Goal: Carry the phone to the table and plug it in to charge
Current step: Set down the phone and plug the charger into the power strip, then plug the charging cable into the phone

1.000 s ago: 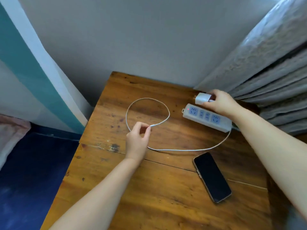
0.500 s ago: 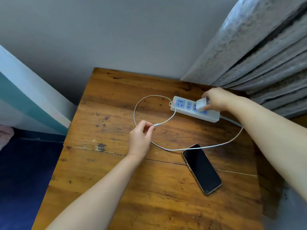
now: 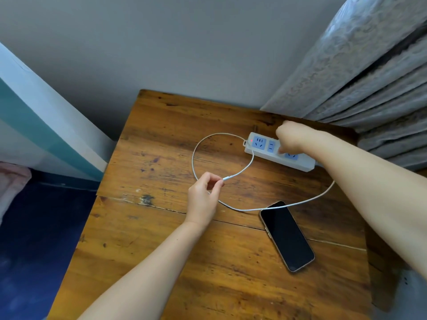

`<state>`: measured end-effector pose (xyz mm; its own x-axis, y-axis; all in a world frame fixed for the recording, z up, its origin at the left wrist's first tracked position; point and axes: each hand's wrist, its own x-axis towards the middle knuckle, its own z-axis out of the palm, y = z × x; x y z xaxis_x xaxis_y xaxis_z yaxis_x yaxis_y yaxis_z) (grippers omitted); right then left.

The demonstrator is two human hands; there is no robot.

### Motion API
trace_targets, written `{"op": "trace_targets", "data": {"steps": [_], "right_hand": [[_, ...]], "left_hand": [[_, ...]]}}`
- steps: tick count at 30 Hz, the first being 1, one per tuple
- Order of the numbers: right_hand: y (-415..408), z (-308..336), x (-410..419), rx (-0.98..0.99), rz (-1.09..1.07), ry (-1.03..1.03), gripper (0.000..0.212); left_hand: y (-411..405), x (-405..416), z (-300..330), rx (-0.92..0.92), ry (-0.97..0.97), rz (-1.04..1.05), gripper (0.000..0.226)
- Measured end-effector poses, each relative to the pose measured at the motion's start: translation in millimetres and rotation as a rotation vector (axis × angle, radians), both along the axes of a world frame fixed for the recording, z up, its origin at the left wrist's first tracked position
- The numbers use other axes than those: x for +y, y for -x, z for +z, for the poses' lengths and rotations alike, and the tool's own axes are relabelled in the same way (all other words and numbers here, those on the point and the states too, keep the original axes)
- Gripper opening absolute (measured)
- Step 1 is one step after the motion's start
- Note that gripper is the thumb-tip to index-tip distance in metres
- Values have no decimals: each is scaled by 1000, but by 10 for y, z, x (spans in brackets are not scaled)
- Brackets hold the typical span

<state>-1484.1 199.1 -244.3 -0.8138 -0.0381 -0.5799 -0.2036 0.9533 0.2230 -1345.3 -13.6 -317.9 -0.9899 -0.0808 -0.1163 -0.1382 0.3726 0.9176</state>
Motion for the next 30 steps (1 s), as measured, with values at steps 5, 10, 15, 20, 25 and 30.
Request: {"op": "trace_targets", "data": {"steps": [5, 10, 15, 20, 25, 30], "right_hand": [[-114, -21, 22, 31, 9, -46, 27], [-379, 39, -224, 247, 219, -10, 42], [-1025, 147, -491, 82, 54, 747, 38], [-1319, 112, -239, 32, -90, 832, 18], [-1592, 69, 115, -54, -313, 891, 8], [-1908, -49, 471, -275, -288, 711, 13]], "left_hand": [[-10, -19, 118, -44, -61, 43, 10], [-38, -22, 246, -36, -112, 48, 8], [-152, 93, 327, -39, -168, 13, 10], [-265, 291, 381, -76, -220, -38, 9], [-480, 479, 393, -195, -257, -116, 14], [-943, 615, 196, -773, -71, -660, 21]]}}
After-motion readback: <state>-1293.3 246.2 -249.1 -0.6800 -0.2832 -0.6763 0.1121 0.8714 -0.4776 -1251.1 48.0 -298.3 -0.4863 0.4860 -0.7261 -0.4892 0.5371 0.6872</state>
